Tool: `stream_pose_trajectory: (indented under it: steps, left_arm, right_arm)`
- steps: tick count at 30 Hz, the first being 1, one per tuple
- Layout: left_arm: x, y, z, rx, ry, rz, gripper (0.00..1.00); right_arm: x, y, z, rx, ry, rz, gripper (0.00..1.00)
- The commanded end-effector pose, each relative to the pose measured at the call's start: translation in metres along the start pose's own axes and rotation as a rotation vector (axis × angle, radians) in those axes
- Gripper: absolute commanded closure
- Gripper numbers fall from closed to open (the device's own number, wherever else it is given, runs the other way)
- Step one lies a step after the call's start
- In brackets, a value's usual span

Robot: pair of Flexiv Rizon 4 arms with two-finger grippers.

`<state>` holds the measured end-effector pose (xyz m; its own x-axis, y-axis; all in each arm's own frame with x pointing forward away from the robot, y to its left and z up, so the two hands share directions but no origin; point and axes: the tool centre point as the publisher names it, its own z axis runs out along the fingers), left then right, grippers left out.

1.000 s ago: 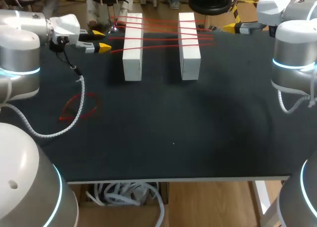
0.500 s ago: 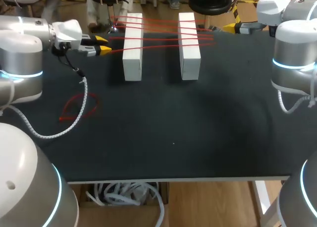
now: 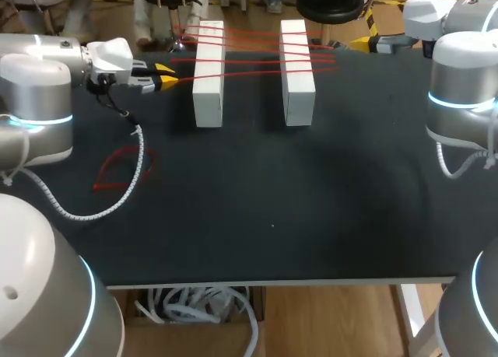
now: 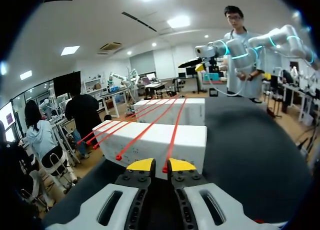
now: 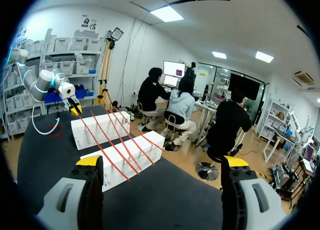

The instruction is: Grab the tape and strap the tape.

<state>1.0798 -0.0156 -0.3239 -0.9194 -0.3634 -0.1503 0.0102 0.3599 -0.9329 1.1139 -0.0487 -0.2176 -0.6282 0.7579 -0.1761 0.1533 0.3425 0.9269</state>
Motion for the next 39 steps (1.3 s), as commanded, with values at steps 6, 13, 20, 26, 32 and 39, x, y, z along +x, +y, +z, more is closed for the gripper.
stream_pose_trajectory:
  steps: [6,13,20,26,32,39]
  left_arm:
    - [0.003,0.007,0.005,0.019,-0.005,0.008,0.78]
    - [0.007,0.006,0.006,0.025,-0.007,0.012,0.78]
    - [0.009,0.008,0.009,0.041,-0.011,0.014,0.80]
    - [0.008,0.008,0.009,0.040,-0.008,0.020,0.88]
    - [0.010,0.006,0.008,0.041,-0.008,0.026,1.00]
    - [0.014,-0.007,0.007,0.036,0.020,0.052,1.00]
  right_arm:
    - [-0.001,0.000,0.000,0.002,0.003,0.000,0.00]
    - [-0.001,0.000,0.000,0.002,0.003,0.000,0.00]
    - [-0.001,0.000,0.000,0.002,0.003,0.000,0.00]
    - [-0.001,0.000,0.000,0.002,0.003,0.000,0.00]
    - [-0.001,0.000,0.000,0.002,0.003,0.000,0.00]
    - [-0.001,0.000,0.000,0.002,0.003,0.000,0.00]
